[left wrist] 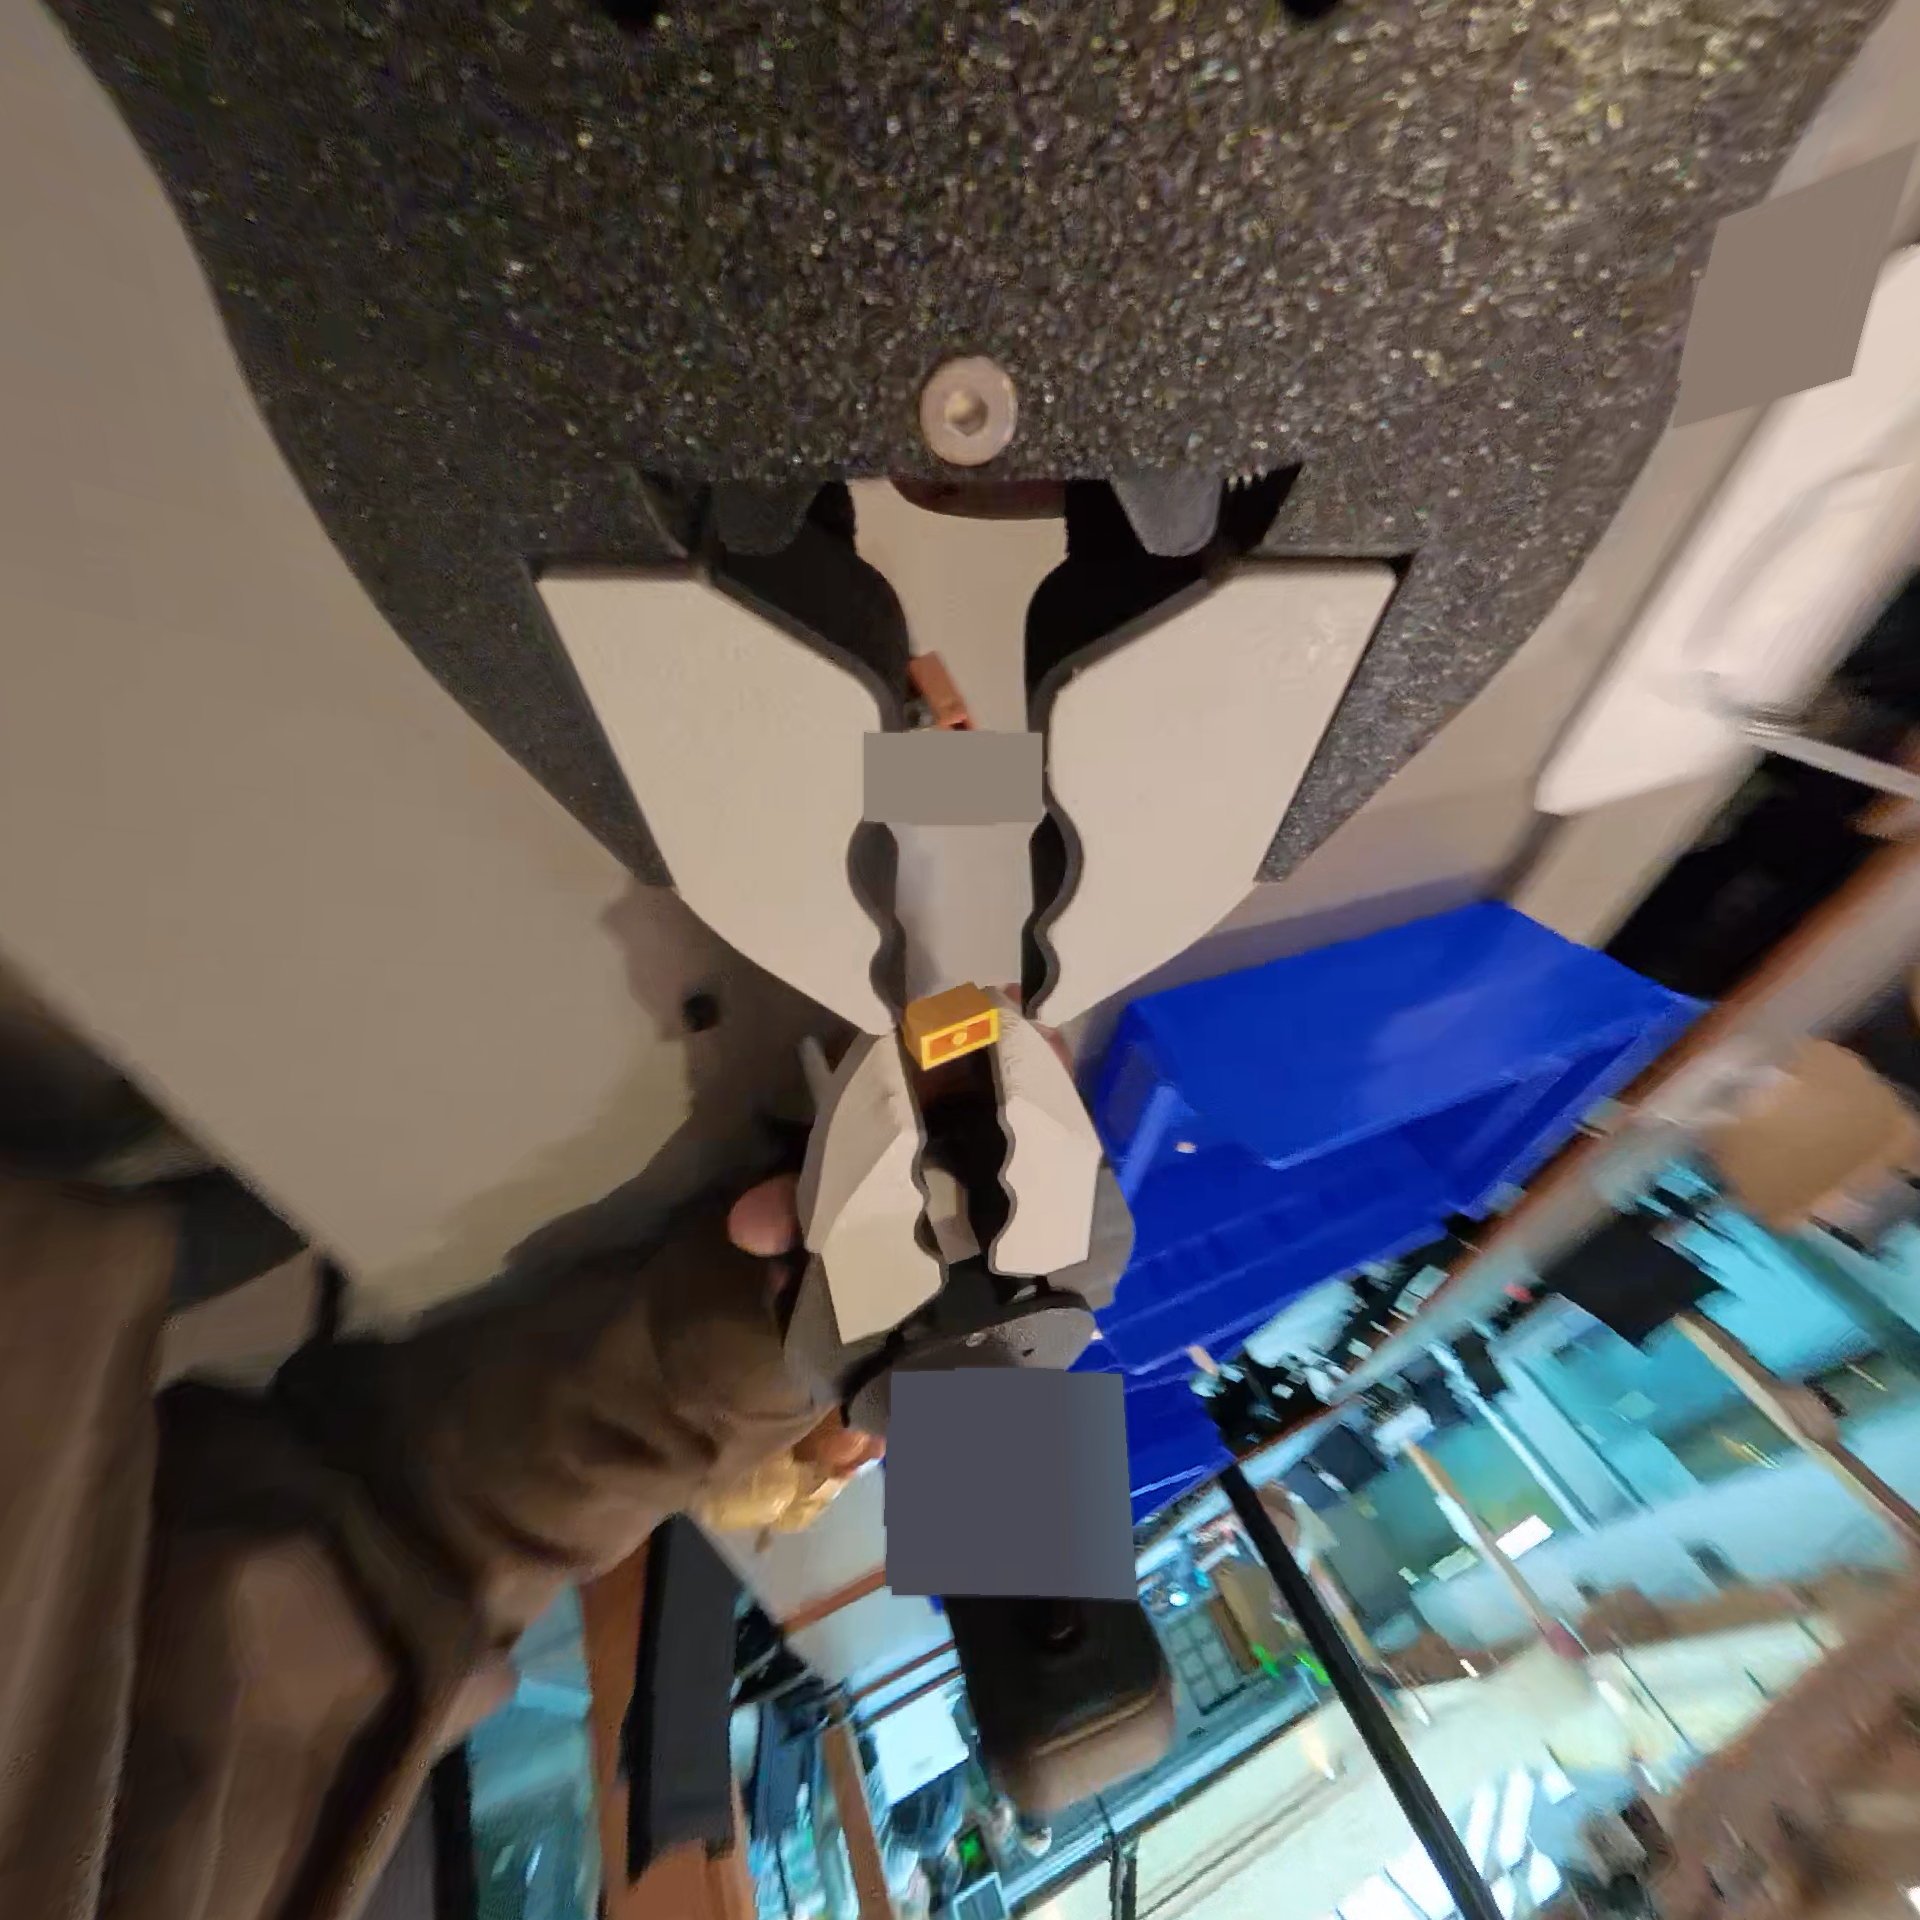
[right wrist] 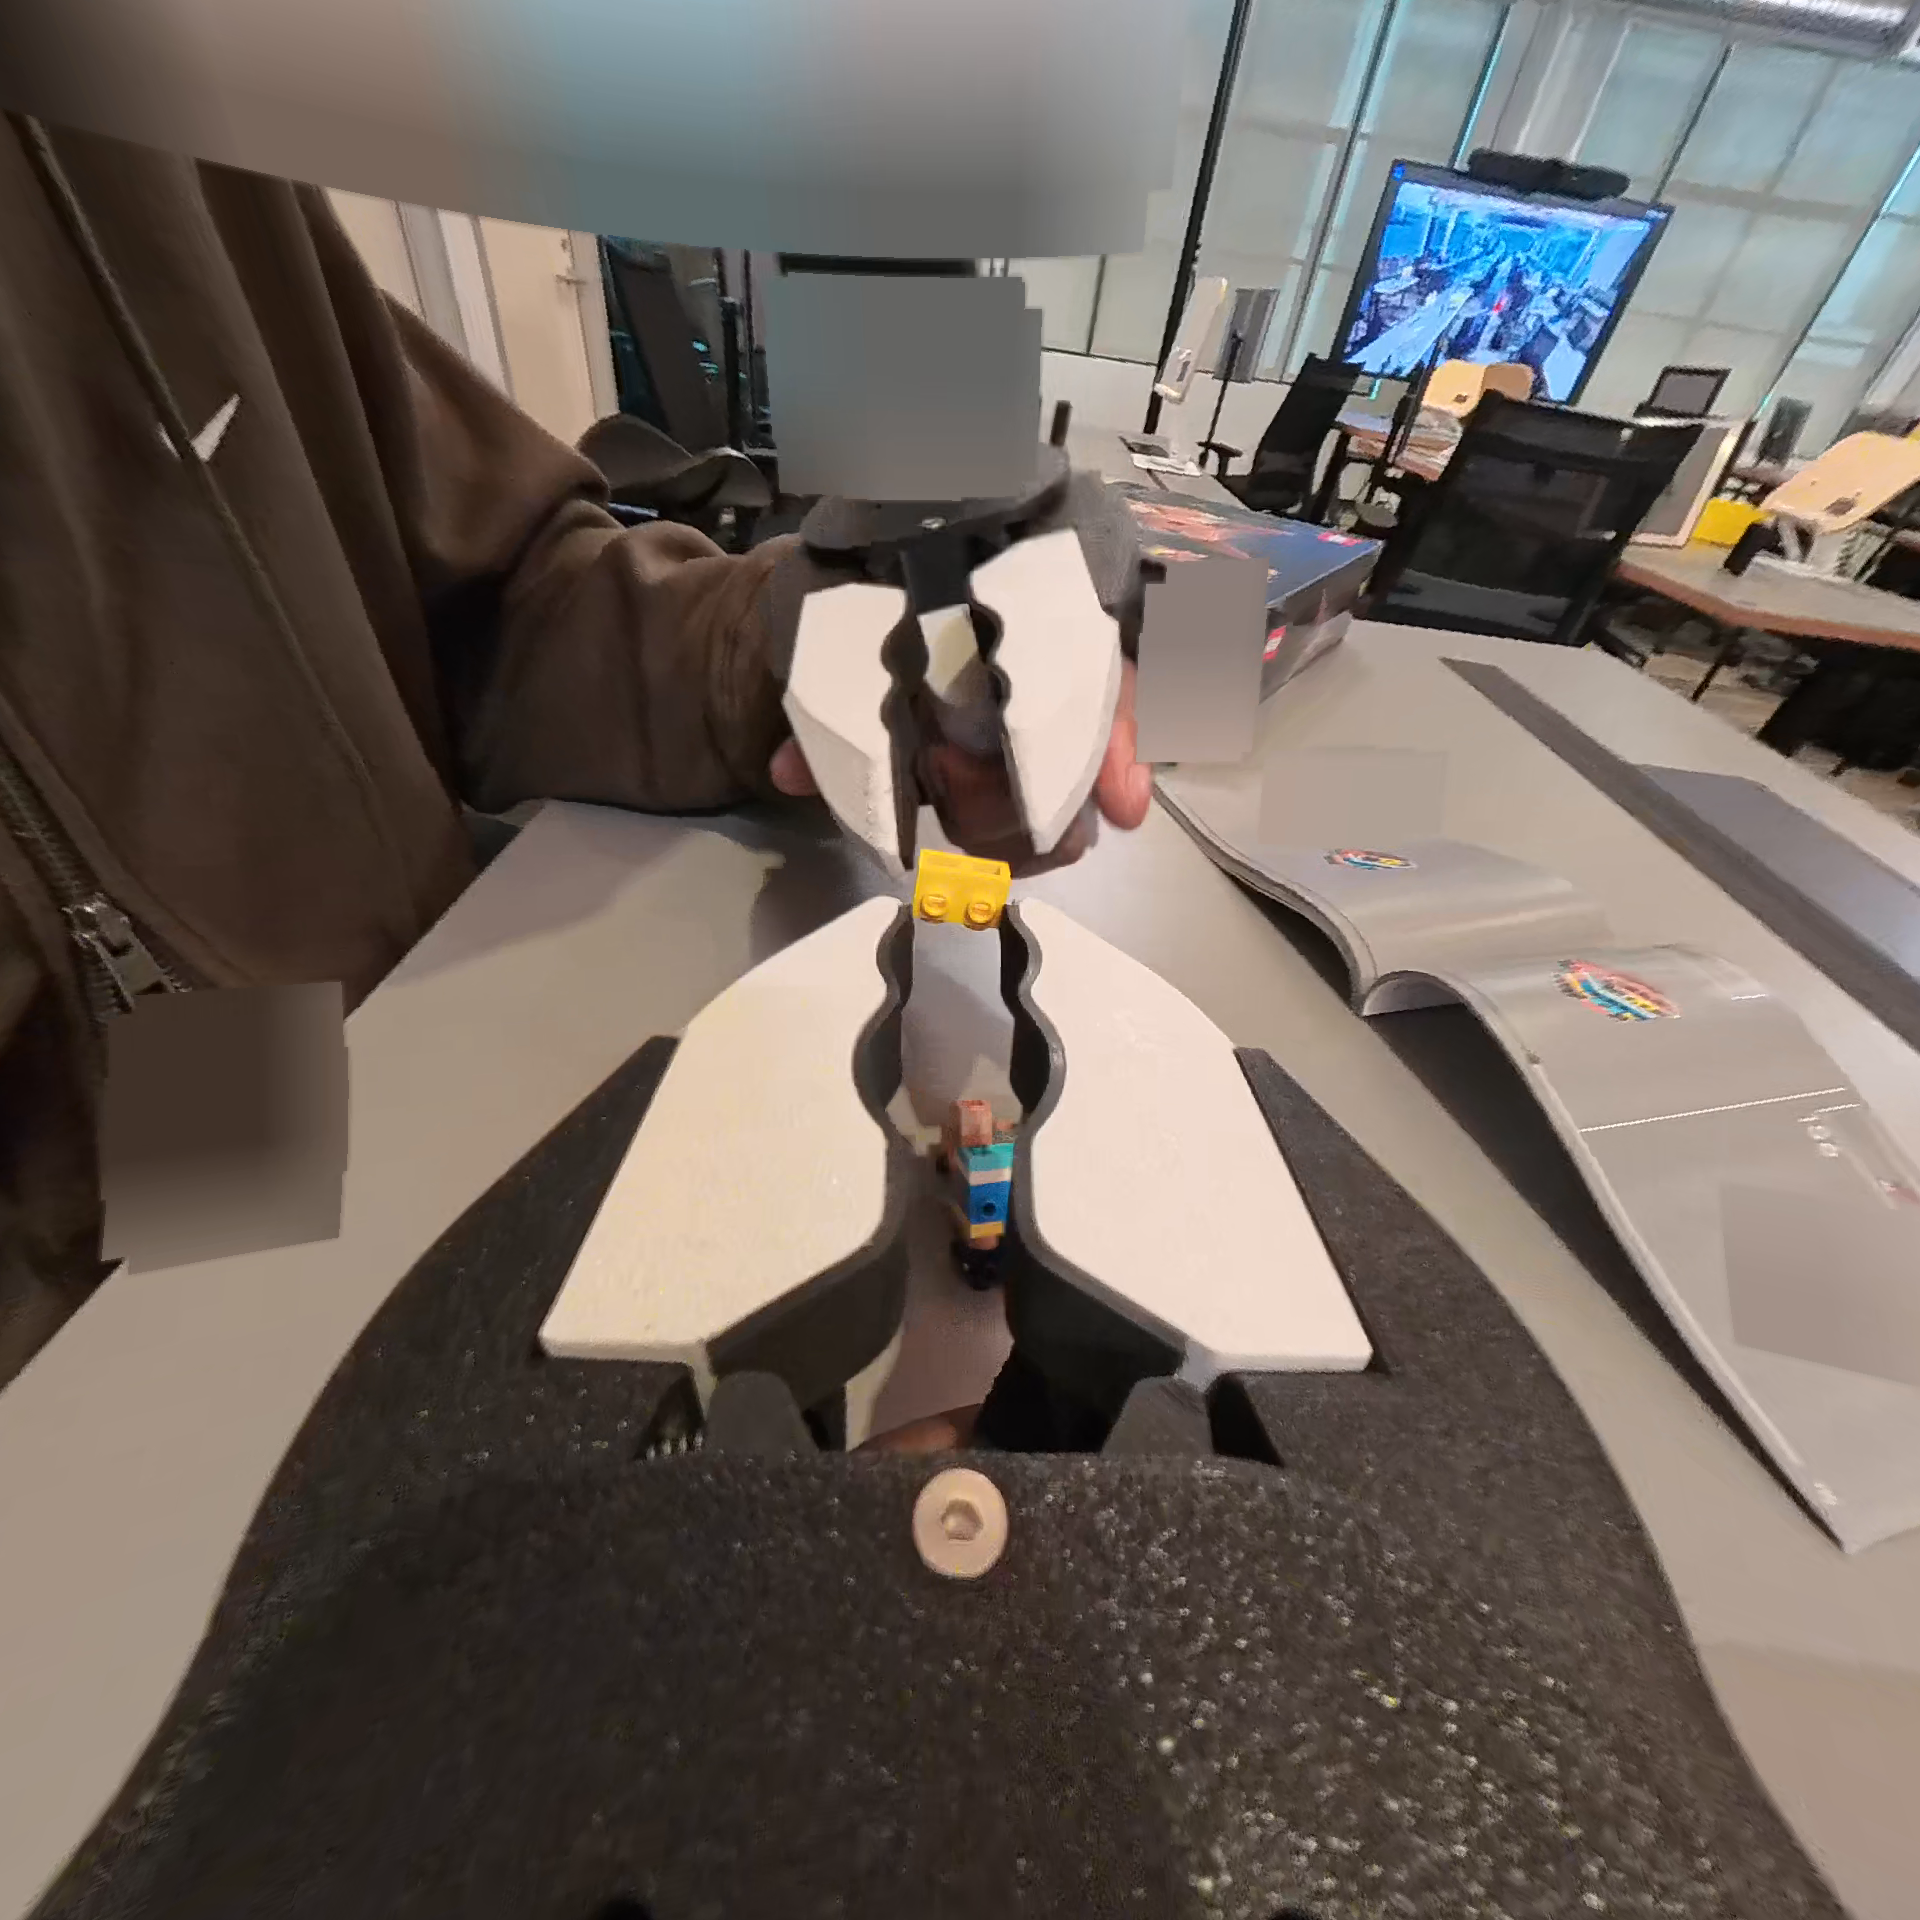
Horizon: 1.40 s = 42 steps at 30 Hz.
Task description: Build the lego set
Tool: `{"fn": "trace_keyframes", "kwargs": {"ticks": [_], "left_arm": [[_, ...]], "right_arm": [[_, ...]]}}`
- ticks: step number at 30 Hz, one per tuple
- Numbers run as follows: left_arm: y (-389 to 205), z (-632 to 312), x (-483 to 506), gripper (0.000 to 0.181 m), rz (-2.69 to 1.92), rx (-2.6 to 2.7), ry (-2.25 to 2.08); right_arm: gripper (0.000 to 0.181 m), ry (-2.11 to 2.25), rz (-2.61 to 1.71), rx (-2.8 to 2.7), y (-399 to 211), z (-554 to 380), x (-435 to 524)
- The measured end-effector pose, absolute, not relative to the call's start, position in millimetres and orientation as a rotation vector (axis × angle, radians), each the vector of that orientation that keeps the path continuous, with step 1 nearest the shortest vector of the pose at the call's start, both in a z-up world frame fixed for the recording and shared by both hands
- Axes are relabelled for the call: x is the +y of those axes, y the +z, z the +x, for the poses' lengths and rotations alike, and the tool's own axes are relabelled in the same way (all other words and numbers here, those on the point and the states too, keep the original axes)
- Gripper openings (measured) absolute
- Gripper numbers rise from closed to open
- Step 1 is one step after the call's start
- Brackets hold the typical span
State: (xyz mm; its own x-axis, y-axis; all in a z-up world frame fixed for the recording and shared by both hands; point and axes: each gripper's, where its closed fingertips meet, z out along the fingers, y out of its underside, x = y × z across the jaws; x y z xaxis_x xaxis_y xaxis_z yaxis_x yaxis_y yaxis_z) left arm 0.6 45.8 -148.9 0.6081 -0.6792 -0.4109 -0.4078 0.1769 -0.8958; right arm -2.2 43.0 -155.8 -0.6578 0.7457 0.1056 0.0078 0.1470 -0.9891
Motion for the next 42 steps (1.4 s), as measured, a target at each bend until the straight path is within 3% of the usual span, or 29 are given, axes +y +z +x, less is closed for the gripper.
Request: {"fn": "trace_keyframes", "kwargs": {"ticks": [5, 15, 36, 42], "left_arm": [[-158, 0, 45, 0.022, -1.309, 1.19, 0.133], [-157, 5, 45, 0.014, -1.166, 1.286, 0.372], [-162, 4, 50, 0.013, -1.153, 1.301, 0.47], [-192, -13, 59, 0.047, -1.63, 1.072, -0.064]], "right_arm": [[0.015, 1.655, -0.755, -1.828, -154, 0, 40], [0.015, 1.702, -0.806, -1.864, -159, 0, 35], [0.016, 1.688, -0.883, -1.881, -163, -3, 36], [0.016, 1.589, -0.901, -1.828, -160, -2, 63]]}}
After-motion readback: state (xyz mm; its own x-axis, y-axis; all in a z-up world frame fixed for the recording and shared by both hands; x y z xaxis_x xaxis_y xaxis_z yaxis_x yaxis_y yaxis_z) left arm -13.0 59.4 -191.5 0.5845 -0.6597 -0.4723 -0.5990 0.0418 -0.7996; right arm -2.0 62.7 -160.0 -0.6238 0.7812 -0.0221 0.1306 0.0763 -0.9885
